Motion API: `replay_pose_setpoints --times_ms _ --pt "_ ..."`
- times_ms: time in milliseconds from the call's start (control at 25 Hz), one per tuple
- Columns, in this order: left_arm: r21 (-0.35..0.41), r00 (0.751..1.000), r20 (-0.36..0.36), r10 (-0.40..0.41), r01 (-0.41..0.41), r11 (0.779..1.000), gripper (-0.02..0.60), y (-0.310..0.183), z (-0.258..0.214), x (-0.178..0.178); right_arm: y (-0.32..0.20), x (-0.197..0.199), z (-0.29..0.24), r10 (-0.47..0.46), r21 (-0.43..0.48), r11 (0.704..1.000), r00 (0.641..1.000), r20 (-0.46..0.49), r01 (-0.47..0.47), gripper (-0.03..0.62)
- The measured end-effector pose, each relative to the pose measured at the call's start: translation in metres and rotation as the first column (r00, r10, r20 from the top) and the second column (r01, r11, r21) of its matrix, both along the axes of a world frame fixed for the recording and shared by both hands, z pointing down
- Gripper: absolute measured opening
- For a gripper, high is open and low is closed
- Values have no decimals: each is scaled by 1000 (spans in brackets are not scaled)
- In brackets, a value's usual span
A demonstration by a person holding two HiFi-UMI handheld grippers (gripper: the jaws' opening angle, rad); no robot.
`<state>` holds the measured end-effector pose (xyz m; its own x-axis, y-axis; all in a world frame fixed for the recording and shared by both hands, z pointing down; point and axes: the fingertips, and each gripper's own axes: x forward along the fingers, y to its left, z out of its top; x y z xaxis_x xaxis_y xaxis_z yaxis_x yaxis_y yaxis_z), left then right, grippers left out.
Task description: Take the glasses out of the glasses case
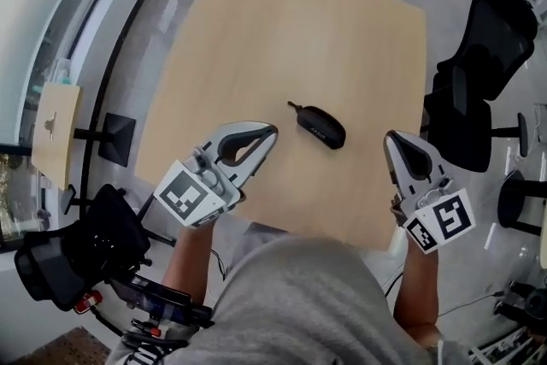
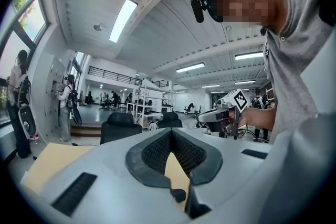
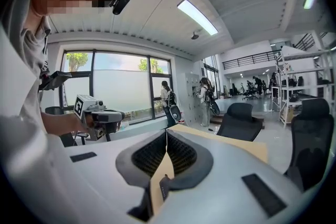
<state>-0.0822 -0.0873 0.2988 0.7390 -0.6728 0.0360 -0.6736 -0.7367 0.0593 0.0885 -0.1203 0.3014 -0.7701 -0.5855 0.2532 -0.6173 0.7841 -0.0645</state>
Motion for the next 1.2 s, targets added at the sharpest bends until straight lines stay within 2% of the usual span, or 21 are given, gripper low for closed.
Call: replay_pose_setpoints --times_ms 280,520,680,800,960,1200 --pt "-91 999 10 48 -47 995 6 -48 45 33 -40 13 41 4 -73 997 1000 -7 -5 8" --pt "-209 997 -15 79 -80 975 6 -87 112 43 -75 4 94 34 -155 987 998 -52 -42 8" --pt "-282 993 -6 115 -112 953 6 -110 164 49 -88 -10 133 50 -232 970 996 -80 -67 8" --pt "-328 988 29 149 -131 936 6 -133 203 61 -97 -18 164 27 -282 958 994 -107 -56 8" --pt "-404 974 73 216 -169 899 6 -144 253 77 -103 -29 209 -11 -361 932 989 -145 -42 8" --pt "-487 966 49 256 -200 850 6 -138 291 80 -98 -49 275 -100 -483 876 978 -182 -1 8"
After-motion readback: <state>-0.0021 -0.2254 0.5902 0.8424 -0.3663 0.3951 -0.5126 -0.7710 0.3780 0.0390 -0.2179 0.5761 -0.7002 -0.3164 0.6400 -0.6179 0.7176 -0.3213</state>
